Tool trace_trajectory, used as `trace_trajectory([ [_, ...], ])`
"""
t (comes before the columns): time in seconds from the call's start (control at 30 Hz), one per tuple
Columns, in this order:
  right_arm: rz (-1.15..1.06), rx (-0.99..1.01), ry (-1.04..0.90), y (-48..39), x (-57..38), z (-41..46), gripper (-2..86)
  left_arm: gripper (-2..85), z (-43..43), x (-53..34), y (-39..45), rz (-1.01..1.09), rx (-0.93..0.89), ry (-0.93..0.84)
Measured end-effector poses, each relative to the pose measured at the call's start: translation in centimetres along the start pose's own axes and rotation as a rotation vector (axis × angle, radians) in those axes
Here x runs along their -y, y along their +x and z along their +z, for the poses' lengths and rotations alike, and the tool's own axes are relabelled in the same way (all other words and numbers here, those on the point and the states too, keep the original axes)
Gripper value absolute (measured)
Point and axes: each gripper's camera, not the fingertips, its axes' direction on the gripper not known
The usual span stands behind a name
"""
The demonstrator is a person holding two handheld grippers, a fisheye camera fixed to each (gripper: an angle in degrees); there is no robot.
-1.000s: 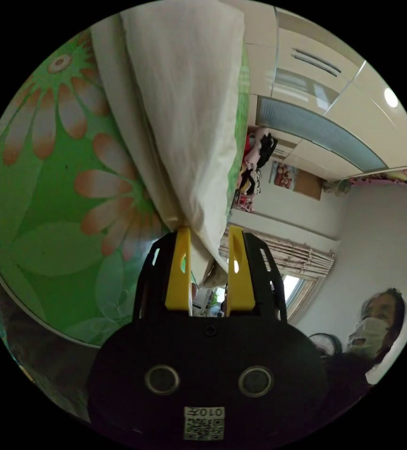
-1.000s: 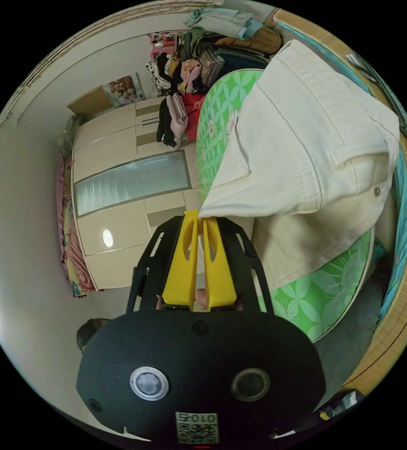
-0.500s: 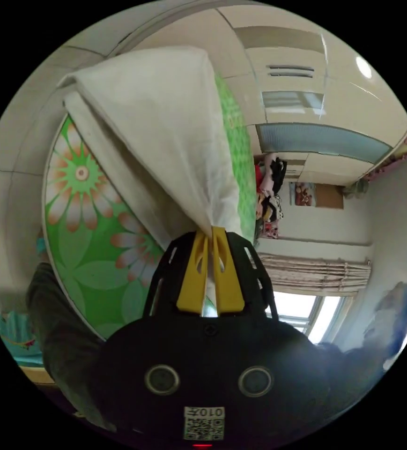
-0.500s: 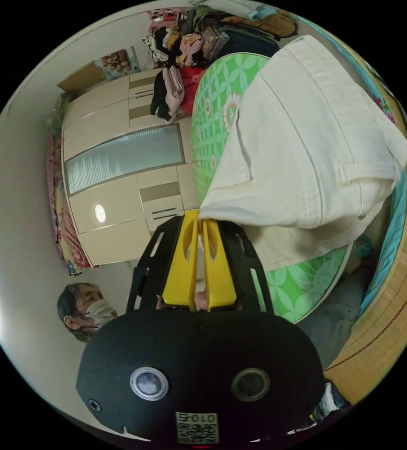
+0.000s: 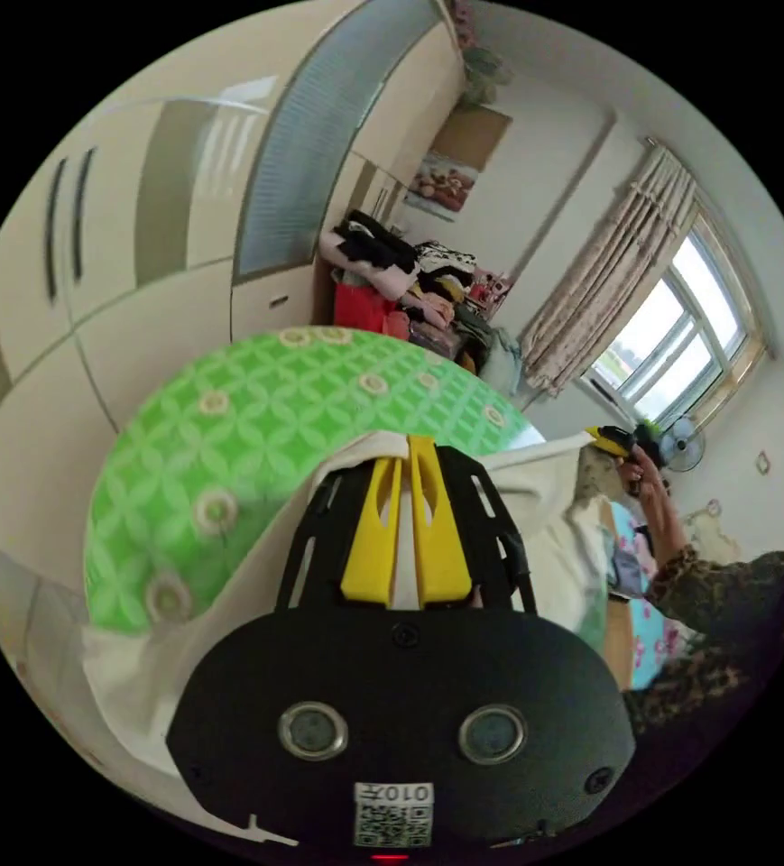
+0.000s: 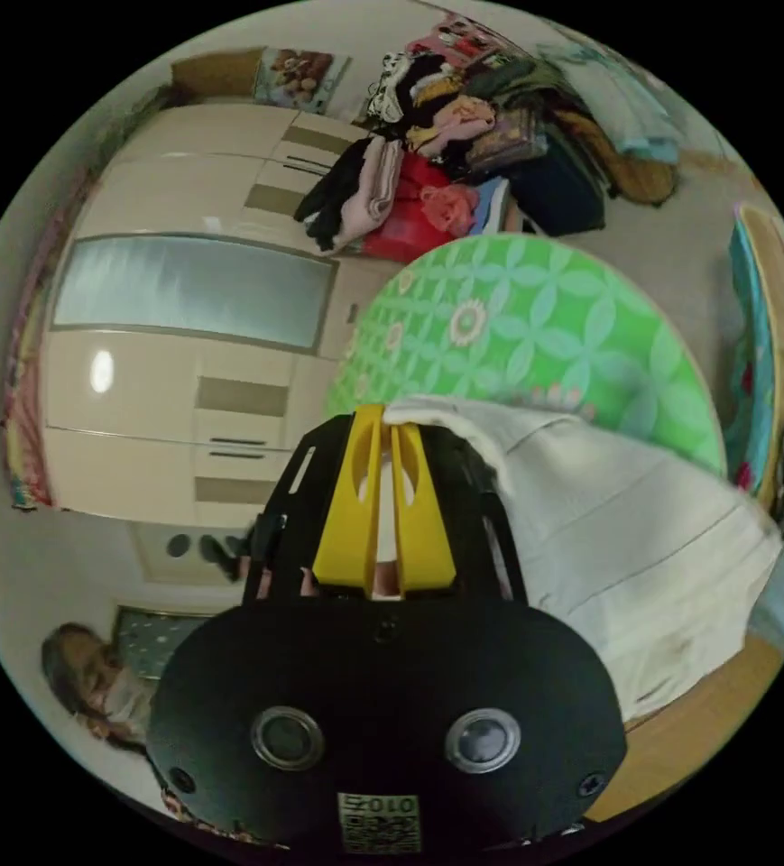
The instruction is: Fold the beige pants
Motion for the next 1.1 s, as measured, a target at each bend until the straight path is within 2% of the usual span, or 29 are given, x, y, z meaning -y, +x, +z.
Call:
trace_trajectory([
  [0.1, 0.105, -0.130, -0.189, 4.4, 5.8, 6.8, 2.1, 0.4, 8.7, 7.1, -1.5, 0.021, 0.084, -0.033],
  [0.13, 0.143, -0.120, -0.224, 6.1, 6.2, 8.3, 2.2, 0.4, 12.8, 8.5, -2.2, -0.009, 0.113, -0.111],
  [0.27, 0.137, -0.018, -0.129, 9.7, 5.5, 8.2, 2.3, 0.3, 21.5, 10.1, -2.3, 0.005, 0.152, -0.212],
  [0.4, 0.186, 0.122, -0.030, 14.5, 6.3, 5.5, 3.1, 0.3, 23.0, 12.6, -3.7, -0.004, 0.137, -0.159],
  [0.47, 0.232, 0.189, 0.010, 16.7, 7.0, 4.6, 4.3, 0.3, 24.2, 13.4, -7.1, -0.107, 0.099, -0.132],
  [0.53, 0.324, 0.324, -0.013, 20.0, 8.1, 5.7, 6.4, 0.2, 26.9, 13.5, -9.7, -0.198, 0.016, -0.182],
  [0.6, 0.341, 0.376, -0.083, 21.4, 8.8, 6.6, 7.0, 0.2, 29.5, 13.6, -10.4, -0.172, 0.005, -0.262],
  [0.73, 0.232, 0.362, -0.181, 21.4, 9.3, 4.0, 6.8, 0.0, 31.9, 12.2, -12.4, -0.134, 0.005, -0.322],
  [0.8, 0.211, 0.340, -0.131, 21.9, 9.0, 0.5, 5.9, -0.1, 31.7, 11.1, -14.3, -0.185, 0.075, -0.334],
  [0.93, 0.185, 0.178, 0.129, 23.6, 6.9, -10.2, 4.0, 0.0, 29.7, 9.6, -18.5, -0.261, -0.130, -0.274],
  [0.97, 0.166, 0.144, 0.131, 23.5, 6.5, -11.1, 4.0, 0.0, 28.4, 9.1, -19.7, -0.278, -0.200, -0.218],
  [1.03, 0.110, 0.000, 0.006, 23.1, 4.4, -11.9, 4.4, 0.1, 27.2, 8.4, -21.3, -0.308, -0.367, -0.166],
  [1.1, 0.073, -0.069, -0.040, 22.6, 1.3, -11.6, 5.3, 0.3, 26.8, 7.4, -22.6, -0.323, -0.475, -0.171],
])
